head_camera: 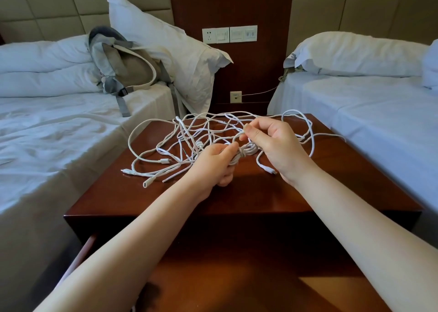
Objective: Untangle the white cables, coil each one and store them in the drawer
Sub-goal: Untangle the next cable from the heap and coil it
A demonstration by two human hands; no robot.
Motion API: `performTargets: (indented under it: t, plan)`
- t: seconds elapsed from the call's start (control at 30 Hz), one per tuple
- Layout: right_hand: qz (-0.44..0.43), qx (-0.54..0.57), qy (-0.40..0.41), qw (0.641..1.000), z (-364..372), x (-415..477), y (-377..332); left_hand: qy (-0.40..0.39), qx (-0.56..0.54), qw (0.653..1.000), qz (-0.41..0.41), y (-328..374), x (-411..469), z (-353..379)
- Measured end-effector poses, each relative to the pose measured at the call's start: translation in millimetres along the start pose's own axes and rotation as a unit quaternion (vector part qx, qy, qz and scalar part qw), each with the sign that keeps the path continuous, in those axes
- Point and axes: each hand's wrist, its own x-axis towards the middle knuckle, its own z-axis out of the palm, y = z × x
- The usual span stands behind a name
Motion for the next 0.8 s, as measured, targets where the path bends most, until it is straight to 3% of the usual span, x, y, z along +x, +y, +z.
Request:
performTargets:
  t: [0.13, 0.47, 0.67, 0.8]
  plan:
    - [0.007, 0.004, -0.021, 1.000, 2, -1, -3, 0.002, -0.073, 0.997, -0.009, -1, 1, -6]
    - [-0.032, -0.139, -0.155, 0.978, -3, 0, -1, 0.095, -0.153, 0.983, -0.038, -3, 6, -3]
    - [-0.021, -0.227, -0.168, 0.959, -5, 0, 14, 0.089, -0.244, 0.966, -0.016, -9, 9, -10]
    - [-0.010, -0.203, -0.125, 0.971, -3, -1, 20, 0.040, -0.258, 0.964, 0.045, -8, 6, -10]
